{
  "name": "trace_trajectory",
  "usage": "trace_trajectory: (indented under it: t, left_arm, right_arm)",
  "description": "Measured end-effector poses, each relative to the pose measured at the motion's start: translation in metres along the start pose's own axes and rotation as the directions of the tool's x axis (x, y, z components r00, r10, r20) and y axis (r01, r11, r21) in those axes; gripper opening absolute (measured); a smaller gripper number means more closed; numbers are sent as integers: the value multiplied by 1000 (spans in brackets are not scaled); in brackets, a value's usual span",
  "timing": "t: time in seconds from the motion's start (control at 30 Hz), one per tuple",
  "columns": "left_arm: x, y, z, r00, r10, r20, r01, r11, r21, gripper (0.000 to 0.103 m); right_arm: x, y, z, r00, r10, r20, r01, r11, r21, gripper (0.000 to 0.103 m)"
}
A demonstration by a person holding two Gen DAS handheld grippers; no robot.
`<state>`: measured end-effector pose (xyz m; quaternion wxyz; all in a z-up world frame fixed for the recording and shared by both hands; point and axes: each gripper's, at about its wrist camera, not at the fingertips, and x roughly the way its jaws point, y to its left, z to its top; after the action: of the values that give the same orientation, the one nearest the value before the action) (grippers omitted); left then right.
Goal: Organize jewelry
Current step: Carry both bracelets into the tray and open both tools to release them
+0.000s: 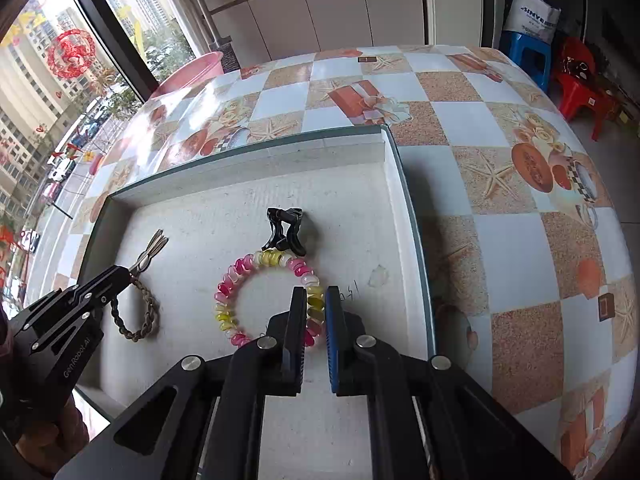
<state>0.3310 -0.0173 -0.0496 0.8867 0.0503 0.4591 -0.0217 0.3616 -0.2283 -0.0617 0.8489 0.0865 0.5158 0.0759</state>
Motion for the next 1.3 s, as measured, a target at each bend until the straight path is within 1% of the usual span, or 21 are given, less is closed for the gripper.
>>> trace_trajectory:
  t: [0.1,0.2,0.27,0.33,0.4,0.47,0.6,0.73,0.87,1.0,1.1,1.13,1.17,1.2,1.23,1.27,1.3]
  left_arm:
    - [0,-4,0,1000,26,16,-27,999,22,19]
    - [0,-9,-2,998,61,29,-63,997,51,19]
    - [-1,-11,-2,997,72,32,-73,996,57,19]
    - [-1,-12,-2,997,71,31,-73,996,56,19]
    - [-2,-12,-1,998,63,26,-64,996,55,19]
    - [-4,-12,-2,998,66,21,-67,997,49,19]
    - [-7,-12,-3,998,62,30,-63,997,40,19]
    - [-12,-14,-2,998,53,41,-55,997,48,19]
    - [-20,-18,1,997,43,60,-47,997,55,20]
    - [-31,-19,4,995,43,90,-48,997,54,20]
    - [-37,-15,8,994,36,100,-40,999,34,20]
    - [-39,-14,9,995,31,99,-34,999,27,28]
    - [-40,-13,9,995,29,96,-31,999,21,85]
    - [-42,-12,10,995,44,94,-45,999,8,103]
    - [-45,-11,9,989,62,133,-62,998,-5,103]
    - [-46,-11,8,989,64,133,-65,998,2,103]
    - [-46,-11,9,989,53,135,-54,999,6,103]
  right_arm:
    - [2,-1,0,1000,3,18,-3,1000,9,10]
    - [2,3,-1,1000,-11,22,12,1000,-12,11]
    - [1,5,-2,1000,-13,22,13,1000,-23,12]
    - [1,6,-1,1000,-1,17,1,1000,-21,21]
    - [-2,8,-1,999,33,22,-33,999,-19,46]
    - [-8,11,-2,998,35,46,-34,999,-20,60]
    - [-22,13,-2,995,59,87,-58,998,-15,60]
    - [-40,6,-3,989,82,123,-86,996,26,60]
    - [-55,-2,-9,985,100,140,-108,992,57,60]
    - [-66,-4,-19,984,101,144,-110,992,61,60]
    - [-71,-6,-24,985,97,144,-107,992,61,60]
    - [-73,-6,-24,985,94,144,-104,993,61,60]
    - [-74,-7,-25,985,94,142,-104,992,65,61]
    - [-76,-7,-26,985,95,142,-106,992,70,62]
    - [-78,-8,-27,985,98,144,-109,991,75,63]
    - [-80,-9,-28,984,100,146,-112,991,78,65]
    - [-82,-9,-28,984,100,147,-112,991,77,67]
